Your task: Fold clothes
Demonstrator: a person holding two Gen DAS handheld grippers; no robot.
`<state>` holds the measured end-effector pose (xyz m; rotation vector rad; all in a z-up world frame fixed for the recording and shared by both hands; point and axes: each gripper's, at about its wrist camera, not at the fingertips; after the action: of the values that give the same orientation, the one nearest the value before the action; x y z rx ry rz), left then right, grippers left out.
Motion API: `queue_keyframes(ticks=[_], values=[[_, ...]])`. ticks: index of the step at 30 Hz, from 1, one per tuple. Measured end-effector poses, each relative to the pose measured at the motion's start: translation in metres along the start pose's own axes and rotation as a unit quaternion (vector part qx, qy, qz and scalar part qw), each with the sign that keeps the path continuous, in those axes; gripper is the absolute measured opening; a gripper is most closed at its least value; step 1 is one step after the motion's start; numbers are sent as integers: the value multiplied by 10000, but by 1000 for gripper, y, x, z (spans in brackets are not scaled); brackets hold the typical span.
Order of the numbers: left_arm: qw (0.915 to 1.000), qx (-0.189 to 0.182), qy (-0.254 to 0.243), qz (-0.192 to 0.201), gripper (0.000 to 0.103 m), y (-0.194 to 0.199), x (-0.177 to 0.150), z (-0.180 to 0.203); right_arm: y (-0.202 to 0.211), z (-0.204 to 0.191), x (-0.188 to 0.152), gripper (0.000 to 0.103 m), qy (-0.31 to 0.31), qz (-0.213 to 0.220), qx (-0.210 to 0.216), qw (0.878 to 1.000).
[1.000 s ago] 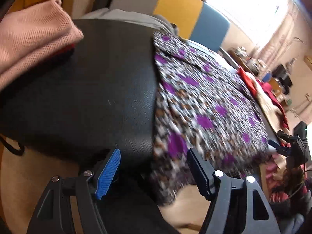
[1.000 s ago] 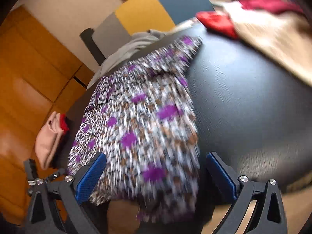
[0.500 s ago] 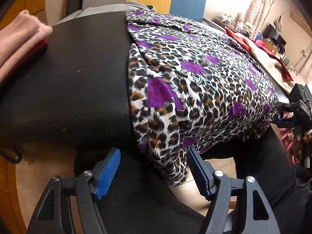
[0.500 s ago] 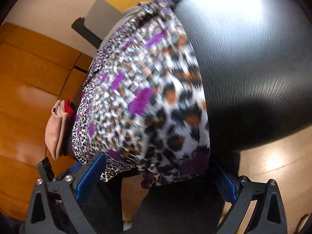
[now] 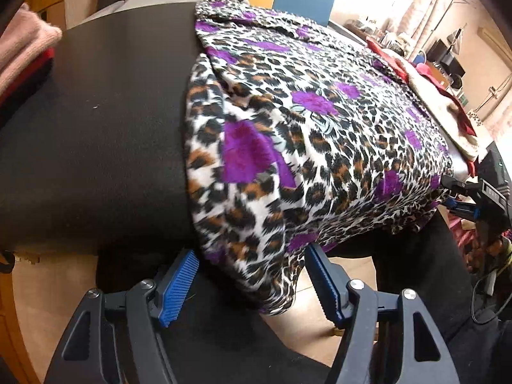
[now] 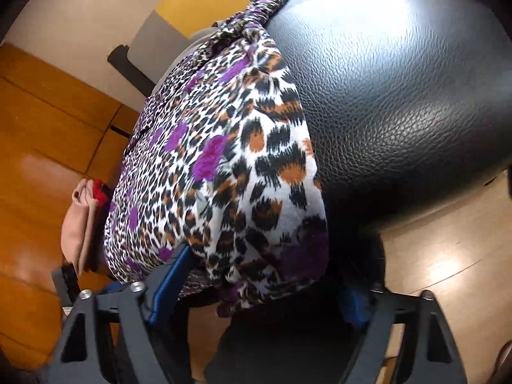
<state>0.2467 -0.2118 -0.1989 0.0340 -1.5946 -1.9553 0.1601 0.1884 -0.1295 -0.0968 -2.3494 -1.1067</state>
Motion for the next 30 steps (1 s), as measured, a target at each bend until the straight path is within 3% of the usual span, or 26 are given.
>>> queue_keyframes(ticks=[2, 5, 7, 10, 11, 14, 16, 17, 19, 21, 22, 24, 25, 30], values=[[9999, -7, -74, -136, 66, -6, 1, 5, 3, -3, 0, 65, 72, -3, -25, 10000], [9992, -18, -184, -340, 49, -15, 2, 14, -1, -9, -1, 61, 276, -61, -142, 9995], [9985, -26, -258, -477, 27, -21, 2, 19, -11, -16, -2, 61, 355, -96, -161, 9992], [9974, -49, -330, -635, 26, -27, 3, 25, -19, -16, -6, 64, 463, -140, -117, 9988], [9975, -73, -310, -635, 26, -26, 4, 24, -20, -16, -5, 70, 533, -143, -43, 9985], [9976, -142, -249, -635, 25, -23, 5, 22, -22, -22, -9, 103, 867, -35, 260, 9959], [9976, -188, -208, -634, 7, -21, 6, 21, -27, -34, -9, 103, 1243, -214, 61, 9920], [9976, -211, -188, -634, 6, -20, 7, 20, -27, -37, -7, 103, 1309, -304, -73, 9909], [9975, -257, -147, -634, 5, -17, 8, 19, -27, -39, -2, 86, 1266, -439, -326, 9905], [9976, -362, -132, -579, 5, -13, 9, 18, -23, -37, 1, 52, 1228, -530, -620, 9891], [9975, -473, -149, -498, 5, -7, 9, 19, -20, -34, 0, 48, 1209, -537, -642, 9891], [9962, -769, -206, -344, 5, 6, 9, 21, -13, -32, -1, 19, 1179, -527, -512, 9903], [9944, -986, -239, -309, 5, 14, 9, 21, -11, -35, 0, 12, 1184, -547, -438, 9905], [9795, -1997, -189, -200, 5, 54, 14, 16, 12, -55, 12, 11, 1030, -44, 158, 9945]])
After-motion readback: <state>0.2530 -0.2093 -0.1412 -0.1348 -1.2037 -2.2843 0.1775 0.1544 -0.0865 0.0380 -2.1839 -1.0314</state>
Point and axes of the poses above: each gripper's, at about its wrist camera, not at the fingertips, and y roughly against the way its jaws point, z to its right, x to its top, and after that the axes turned 13 degrees about y, right-handed
